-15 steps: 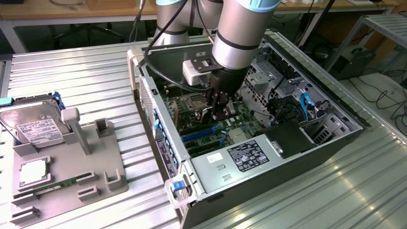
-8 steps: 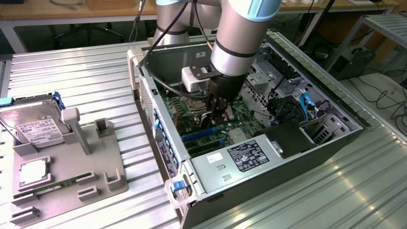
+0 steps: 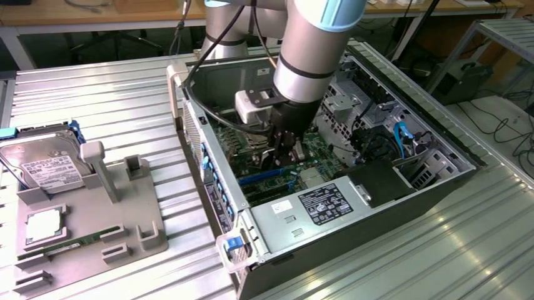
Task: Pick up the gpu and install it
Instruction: 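Insert the gpu into the slot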
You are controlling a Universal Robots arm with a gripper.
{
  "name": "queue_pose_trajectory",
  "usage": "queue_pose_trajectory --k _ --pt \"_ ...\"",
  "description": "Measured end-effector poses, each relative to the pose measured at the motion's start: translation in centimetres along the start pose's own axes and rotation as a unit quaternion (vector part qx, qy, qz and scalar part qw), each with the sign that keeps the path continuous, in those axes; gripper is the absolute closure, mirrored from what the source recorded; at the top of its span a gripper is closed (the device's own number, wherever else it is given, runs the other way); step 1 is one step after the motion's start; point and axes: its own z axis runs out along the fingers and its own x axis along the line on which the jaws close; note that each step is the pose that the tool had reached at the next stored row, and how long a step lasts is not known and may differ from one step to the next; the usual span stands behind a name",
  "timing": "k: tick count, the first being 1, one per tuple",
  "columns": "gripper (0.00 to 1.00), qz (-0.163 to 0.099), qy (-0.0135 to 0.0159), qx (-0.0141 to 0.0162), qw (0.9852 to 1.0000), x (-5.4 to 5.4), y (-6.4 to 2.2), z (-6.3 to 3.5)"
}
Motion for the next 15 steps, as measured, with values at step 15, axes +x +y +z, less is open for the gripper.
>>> queue_pose_trajectory --k 15 --pt "0.73 0.0 0.0 0.0 1.0 0.04 0.41 0.81"
